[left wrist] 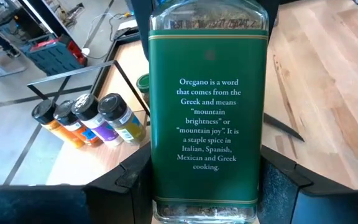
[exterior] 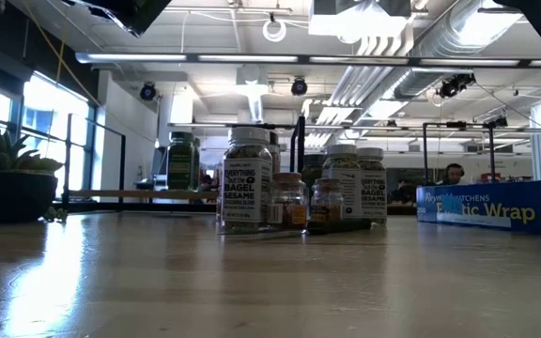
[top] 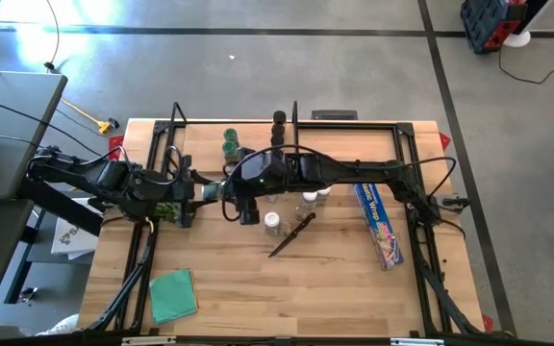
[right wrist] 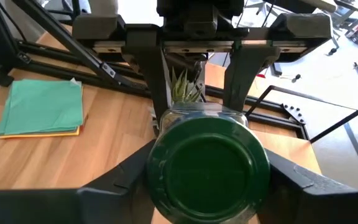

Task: Shelf spices
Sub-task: Put the green lid seasoning bottle on the shelf

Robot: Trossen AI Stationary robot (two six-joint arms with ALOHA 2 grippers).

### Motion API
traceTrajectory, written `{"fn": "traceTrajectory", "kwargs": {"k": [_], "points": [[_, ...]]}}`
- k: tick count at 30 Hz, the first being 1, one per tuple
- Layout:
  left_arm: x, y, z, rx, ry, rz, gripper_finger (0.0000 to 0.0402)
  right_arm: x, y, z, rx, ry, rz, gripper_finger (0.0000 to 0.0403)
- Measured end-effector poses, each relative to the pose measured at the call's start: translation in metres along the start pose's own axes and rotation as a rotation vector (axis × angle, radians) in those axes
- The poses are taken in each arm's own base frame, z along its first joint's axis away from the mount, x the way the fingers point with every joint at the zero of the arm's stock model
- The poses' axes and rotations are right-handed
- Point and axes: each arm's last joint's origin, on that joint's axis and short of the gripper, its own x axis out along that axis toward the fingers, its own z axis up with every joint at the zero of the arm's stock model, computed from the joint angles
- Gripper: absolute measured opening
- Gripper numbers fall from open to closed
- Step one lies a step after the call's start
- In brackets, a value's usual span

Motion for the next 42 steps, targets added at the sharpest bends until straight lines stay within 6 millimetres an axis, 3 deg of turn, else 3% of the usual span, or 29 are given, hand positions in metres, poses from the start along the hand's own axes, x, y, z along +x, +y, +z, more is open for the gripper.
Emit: {"fn": "traceTrajectory", "kwargs": {"k": [9,12,17,20,25,30,35,42], "points": [[-0.003,0.002,0.000,0.014,-0.013,0.041,0.0185,0.001,-0.006,-0.001,0.007,-0.006,-0.001,0.0185],[-0.006,0.005,-0.002,0.012,-0.009,0.074,0.0229,0.002,-0.019,-0.005,0.040,0.004,-0.010,0.0185],[-0.016,0.014,-0.010,-0.070,0.029,0.294,0.0310,0.004,-0.061,-0.024,0.095,0.095,-0.080,0.0185],[-0.020,0.020,-0.016,-0.137,0.050,0.435,0.0317,0.003,-0.092,-0.038,0.116,0.146,-0.128,0.0185],[-0.019,0.029,-0.018,-0.243,0.058,0.415,0.0313,-0.002,-0.149,-0.069,0.141,0.223,-0.152,0.0185],[-0.006,0.040,-0.020,-0.304,0.083,0.449,0.0313,0.001,-0.182,-0.098,0.177,0.284,-0.092,0.0185],[0.021,0.049,-0.024,-0.321,0.034,0.489,0.0313,0.006,-0.180,-0.113,0.197,0.365,0.001,0.0185],[0.043,0.054,-0.038,-0.216,0.015,0.463,0.0313,-0.001,-0.147,-0.088,0.126,0.298,0.116,0.0185]]}}
